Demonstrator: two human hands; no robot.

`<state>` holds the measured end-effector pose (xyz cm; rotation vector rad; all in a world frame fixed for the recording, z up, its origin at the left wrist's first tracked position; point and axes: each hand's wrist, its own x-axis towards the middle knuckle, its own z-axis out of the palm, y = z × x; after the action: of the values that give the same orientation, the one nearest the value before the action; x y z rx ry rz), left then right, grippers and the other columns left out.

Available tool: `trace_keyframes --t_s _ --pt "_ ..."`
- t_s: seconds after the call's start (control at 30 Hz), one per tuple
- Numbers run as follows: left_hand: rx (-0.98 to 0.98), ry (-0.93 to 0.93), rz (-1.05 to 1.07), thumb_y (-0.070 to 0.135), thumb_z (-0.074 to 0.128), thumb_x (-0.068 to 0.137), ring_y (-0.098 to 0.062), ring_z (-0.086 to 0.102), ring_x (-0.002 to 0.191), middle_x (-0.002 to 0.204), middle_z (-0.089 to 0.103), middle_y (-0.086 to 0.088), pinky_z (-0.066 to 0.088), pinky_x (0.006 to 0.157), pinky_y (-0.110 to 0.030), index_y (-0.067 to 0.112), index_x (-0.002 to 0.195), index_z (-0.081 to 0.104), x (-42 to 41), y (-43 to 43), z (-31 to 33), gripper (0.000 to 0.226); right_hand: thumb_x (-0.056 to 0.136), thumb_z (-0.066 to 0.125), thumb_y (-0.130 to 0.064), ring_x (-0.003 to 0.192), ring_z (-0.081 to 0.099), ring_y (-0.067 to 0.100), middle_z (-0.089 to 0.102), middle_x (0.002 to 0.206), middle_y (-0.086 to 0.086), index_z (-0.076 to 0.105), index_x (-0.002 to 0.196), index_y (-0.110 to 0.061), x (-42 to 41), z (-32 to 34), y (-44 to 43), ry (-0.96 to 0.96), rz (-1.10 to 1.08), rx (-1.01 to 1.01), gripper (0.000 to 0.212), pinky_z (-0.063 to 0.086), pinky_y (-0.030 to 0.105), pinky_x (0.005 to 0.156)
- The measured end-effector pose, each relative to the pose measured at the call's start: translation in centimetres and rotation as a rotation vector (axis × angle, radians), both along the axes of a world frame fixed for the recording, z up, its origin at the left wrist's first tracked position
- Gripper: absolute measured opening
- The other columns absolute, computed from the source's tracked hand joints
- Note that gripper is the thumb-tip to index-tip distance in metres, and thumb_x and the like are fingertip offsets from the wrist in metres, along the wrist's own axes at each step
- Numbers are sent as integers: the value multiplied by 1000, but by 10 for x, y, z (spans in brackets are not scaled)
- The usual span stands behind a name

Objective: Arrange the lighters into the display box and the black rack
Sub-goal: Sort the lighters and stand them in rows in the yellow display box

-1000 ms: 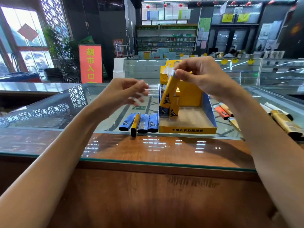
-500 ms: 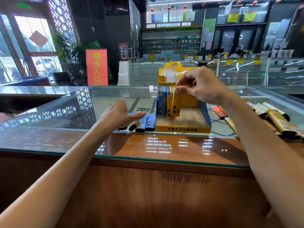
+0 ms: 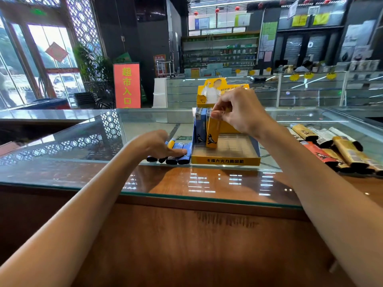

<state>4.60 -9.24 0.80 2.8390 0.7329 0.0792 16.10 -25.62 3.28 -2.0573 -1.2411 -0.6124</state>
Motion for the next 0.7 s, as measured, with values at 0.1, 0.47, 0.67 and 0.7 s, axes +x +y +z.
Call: trace_keyframes --t_s 0.1,0.47,0.67,0.7 --pt "0 16 -2 57 61 79 -13 32 51 57 36 0 22 46 -27 12 75 50 -2 1 3 47 81 73 -16 75 56 10 72 91 10 74 93 -6 1 -1 1 -19 -11 -21 16 43 20 68" --pt "44 40 -8 54 63 81 -13 38 55 69 46 -4 27 46 -26 11 68 41 -3 2 7 49 65 83 -25 70 59 11 66 79 3 69 86 -7 -2 -5 -4 117 19 35 31 49 15 64" --pt "41 82 -40 60 66 72 -12 40 58 68 46 -1 28 48 -26 10 70 44 6 -2 2 54 64 83 -21 69 62 10 67 77 1 70 81 -11 -1 -7 -3 242 13 61 24 53 20 66" --pt "40 78 -34 58 66 73 -12 40 59 69 46 -1 28 48 -25 9 72 45 6 -1 2 53 63 83 -21 69 61 9 67 76 0 69 80 -11 0 -7 -4 272 15 65 24 53 20 66"
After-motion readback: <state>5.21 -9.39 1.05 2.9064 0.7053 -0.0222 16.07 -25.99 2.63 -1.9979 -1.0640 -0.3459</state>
